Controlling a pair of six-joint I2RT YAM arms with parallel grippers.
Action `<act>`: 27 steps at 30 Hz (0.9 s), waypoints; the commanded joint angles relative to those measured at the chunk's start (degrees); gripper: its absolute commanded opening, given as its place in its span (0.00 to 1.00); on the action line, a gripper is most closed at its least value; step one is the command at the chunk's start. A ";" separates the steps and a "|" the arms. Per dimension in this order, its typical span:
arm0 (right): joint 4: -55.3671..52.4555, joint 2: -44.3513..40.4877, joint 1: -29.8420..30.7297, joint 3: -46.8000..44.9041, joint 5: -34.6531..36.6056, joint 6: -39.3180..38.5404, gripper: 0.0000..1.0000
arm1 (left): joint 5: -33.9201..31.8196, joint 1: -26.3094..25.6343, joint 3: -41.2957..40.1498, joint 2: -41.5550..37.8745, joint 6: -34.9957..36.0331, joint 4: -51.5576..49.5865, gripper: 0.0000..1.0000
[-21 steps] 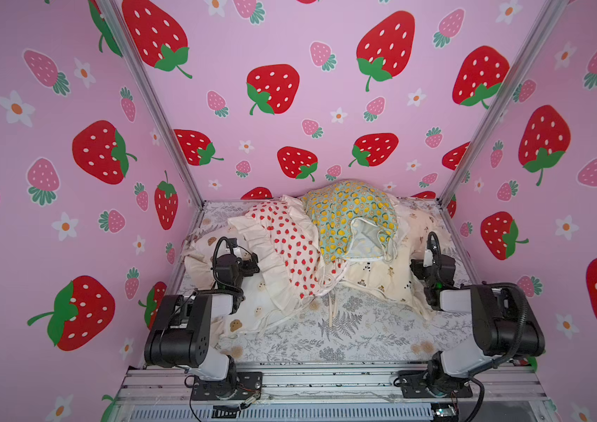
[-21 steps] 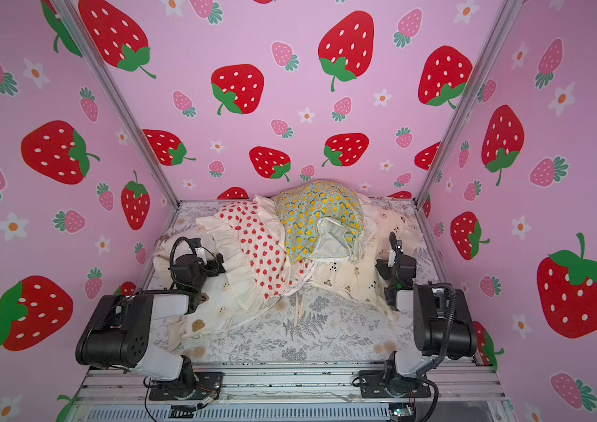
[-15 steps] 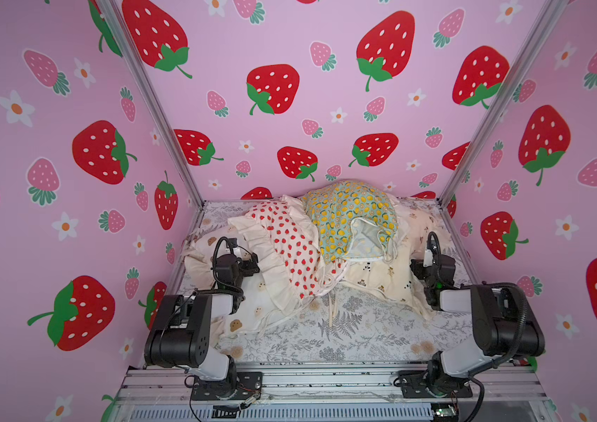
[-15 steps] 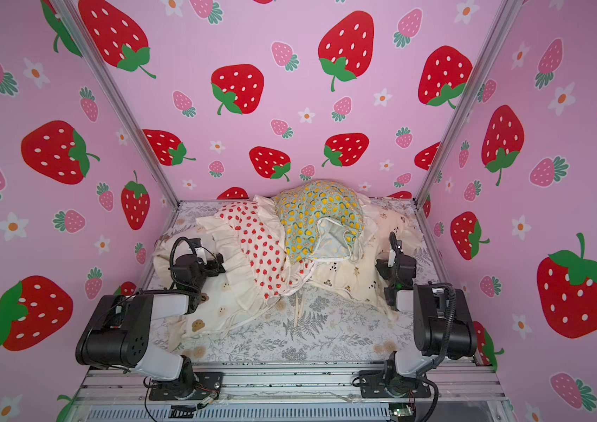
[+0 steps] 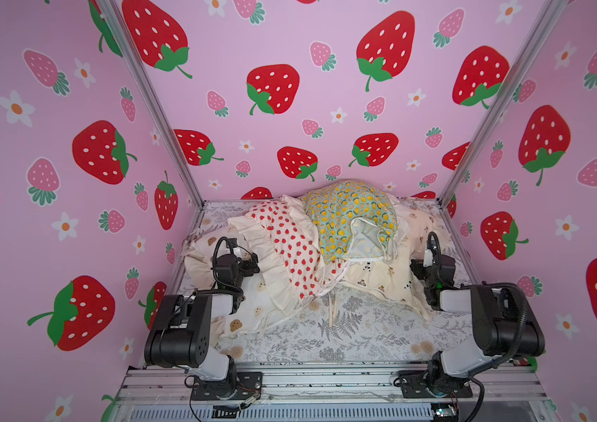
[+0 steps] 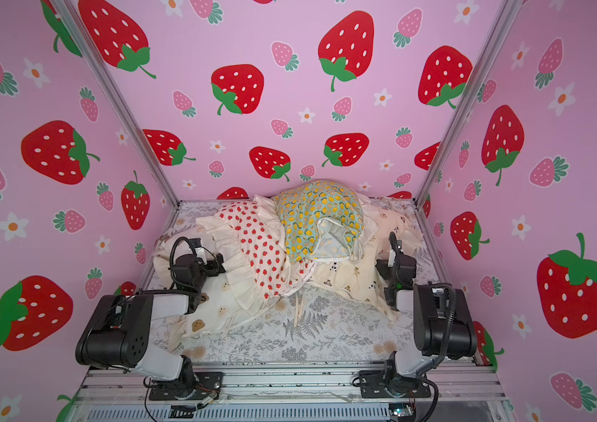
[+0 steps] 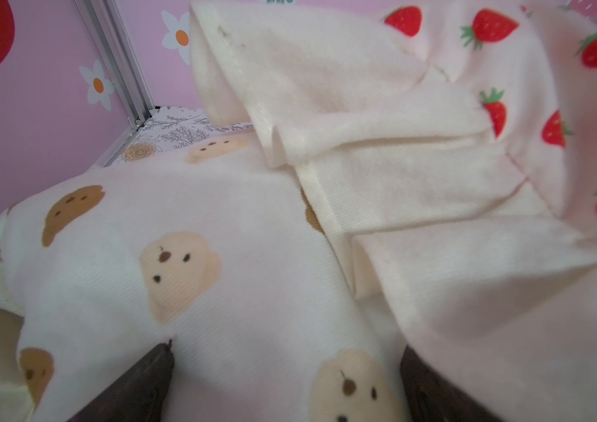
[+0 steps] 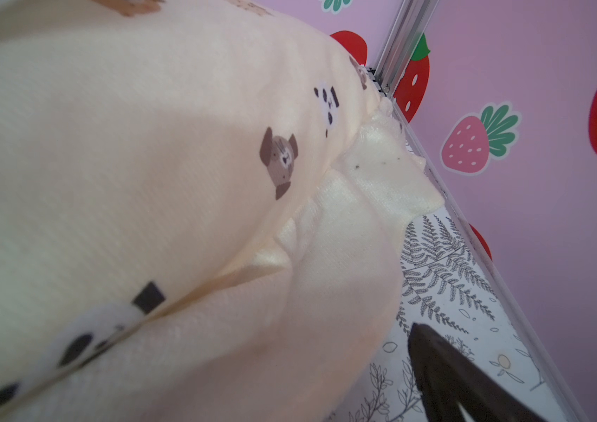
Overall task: Zip up pillowcases
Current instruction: Zip the zipper on the pillowcase.
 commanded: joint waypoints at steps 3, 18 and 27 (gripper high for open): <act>0.07 -0.19 0.66 0.39 -1.42 -0.57 1.00 | 1.69 0.00 0.36 0.99 1.23 -2.01 0.99; -5.85 -11.92 0.55 -2.56 1.98 1.72 1.00 | 4.30 -0.01 -0.84 -12.67 0.98 -13.61 0.99; -34.57 -33.84 0.28 3.33 -0.06 7.41 1.00 | 2.66 0.00 3.96 -32.97 -9.96 -40.09 0.99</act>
